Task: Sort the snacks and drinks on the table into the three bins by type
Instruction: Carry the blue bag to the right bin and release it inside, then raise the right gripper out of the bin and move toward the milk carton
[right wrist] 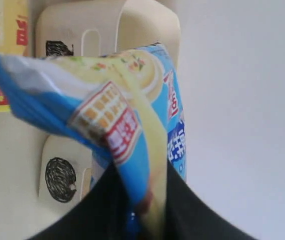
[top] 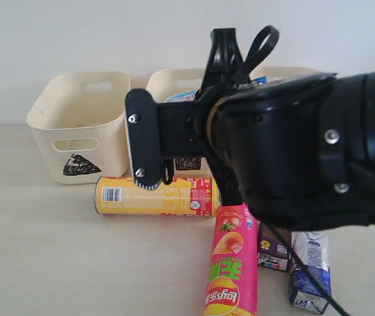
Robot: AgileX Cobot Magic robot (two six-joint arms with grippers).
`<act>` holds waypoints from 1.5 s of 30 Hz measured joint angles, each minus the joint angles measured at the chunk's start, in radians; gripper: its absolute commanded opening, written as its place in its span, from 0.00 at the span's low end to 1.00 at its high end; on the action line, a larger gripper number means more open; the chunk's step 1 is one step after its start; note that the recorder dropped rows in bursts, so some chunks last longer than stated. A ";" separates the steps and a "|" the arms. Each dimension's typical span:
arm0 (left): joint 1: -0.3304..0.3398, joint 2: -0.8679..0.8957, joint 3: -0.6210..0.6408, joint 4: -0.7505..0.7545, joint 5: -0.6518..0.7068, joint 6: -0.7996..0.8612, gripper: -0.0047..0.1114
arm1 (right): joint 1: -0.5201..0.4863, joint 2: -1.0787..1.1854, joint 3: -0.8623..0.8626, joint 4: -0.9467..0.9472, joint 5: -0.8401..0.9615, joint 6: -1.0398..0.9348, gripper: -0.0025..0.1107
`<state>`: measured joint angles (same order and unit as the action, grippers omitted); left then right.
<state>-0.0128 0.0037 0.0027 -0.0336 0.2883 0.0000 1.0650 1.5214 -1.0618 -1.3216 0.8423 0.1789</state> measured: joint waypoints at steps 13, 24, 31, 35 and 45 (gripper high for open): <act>0.000 0.000 0.000 0.000 0.000 0.000 0.07 | -0.271 -0.078 0.000 -0.008 -0.267 0.035 0.02; 0.000 0.000 0.000 0.000 0.000 0.000 0.07 | -0.875 0.051 -0.153 -0.031 -1.003 0.513 0.02; 0.000 0.000 0.000 0.000 0.000 0.000 0.07 | -0.938 0.322 -0.337 0.251 -1.032 0.740 0.02; 0.000 0.000 0.000 0.000 0.000 0.000 0.07 | -0.938 0.400 -0.383 0.369 -1.017 0.772 0.04; 0.000 0.000 0.000 0.000 0.000 0.000 0.07 | -0.938 0.468 -0.421 0.460 -0.951 0.783 0.83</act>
<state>-0.0128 0.0037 0.0027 -0.0336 0.2883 0.0000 0.1267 1.9895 -1.4831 -0.8618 -0.1090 0.9614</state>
